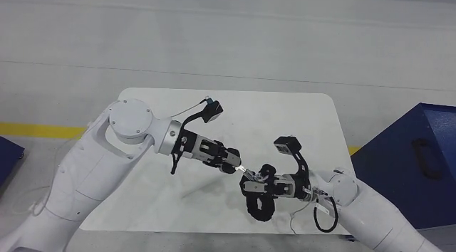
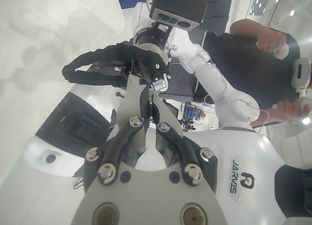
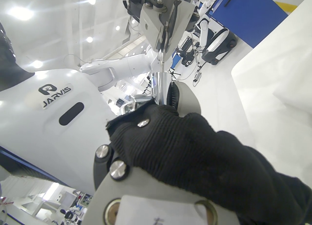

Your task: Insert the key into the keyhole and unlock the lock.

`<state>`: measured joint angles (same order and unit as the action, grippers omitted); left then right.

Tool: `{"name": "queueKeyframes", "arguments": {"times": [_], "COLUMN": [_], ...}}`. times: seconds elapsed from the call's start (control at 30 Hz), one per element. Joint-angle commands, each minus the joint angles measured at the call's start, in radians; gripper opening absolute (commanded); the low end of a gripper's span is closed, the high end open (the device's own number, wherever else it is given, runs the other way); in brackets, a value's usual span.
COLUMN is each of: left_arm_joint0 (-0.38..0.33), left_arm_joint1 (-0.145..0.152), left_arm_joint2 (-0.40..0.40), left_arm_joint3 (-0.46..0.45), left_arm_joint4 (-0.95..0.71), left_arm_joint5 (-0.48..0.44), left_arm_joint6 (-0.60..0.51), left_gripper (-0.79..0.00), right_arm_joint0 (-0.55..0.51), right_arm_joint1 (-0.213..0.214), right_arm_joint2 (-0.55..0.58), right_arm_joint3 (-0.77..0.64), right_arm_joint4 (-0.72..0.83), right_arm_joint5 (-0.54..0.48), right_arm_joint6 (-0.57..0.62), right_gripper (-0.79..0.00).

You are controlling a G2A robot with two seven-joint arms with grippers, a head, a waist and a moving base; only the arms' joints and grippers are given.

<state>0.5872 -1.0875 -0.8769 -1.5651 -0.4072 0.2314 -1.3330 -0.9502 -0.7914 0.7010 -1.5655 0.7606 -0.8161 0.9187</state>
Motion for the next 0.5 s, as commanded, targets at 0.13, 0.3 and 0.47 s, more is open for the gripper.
{"name": "queueKeyframes", "arguments": {"times": [0.13, 0.3, 0.47], "left_arm_joint0": [0.007, 0.016, 0.025], "left_arm_joint1": [0.002, 0.002, 0.003], "left_arm_joint2": [-0.009, -0.013, -0.019], "left_arm_joint3": [0.01, 0.011, 0.001], "left_arm_joint4": [-0.032, -0.049, -0.049], "left_arm_joint5": [-0.05, -0.092, -0.11], "left_arm_joint6": [-0.04, -0.05, -0.044], "left_gripper": [-0.785, -0.785, -0.785], "right_arm_joint0": [0.009, 0.013, 0.009], "right_arm_joint1": [-0.011, -0.025, -0.042], "right_arm_joint2": [0.008, 0.016, 0.028], "right_arm_joint3": [0.026, 0.039, 0.048], "right_arm_joint4": [0.173, 0.272, 0.353], "right_arm_joint5": [0.077, 0.163, 0.244], "right_arm_joint6": [0.158, 0.248, 0.329], "right_gripper": [-0.785, -0.785, -0.785]}}
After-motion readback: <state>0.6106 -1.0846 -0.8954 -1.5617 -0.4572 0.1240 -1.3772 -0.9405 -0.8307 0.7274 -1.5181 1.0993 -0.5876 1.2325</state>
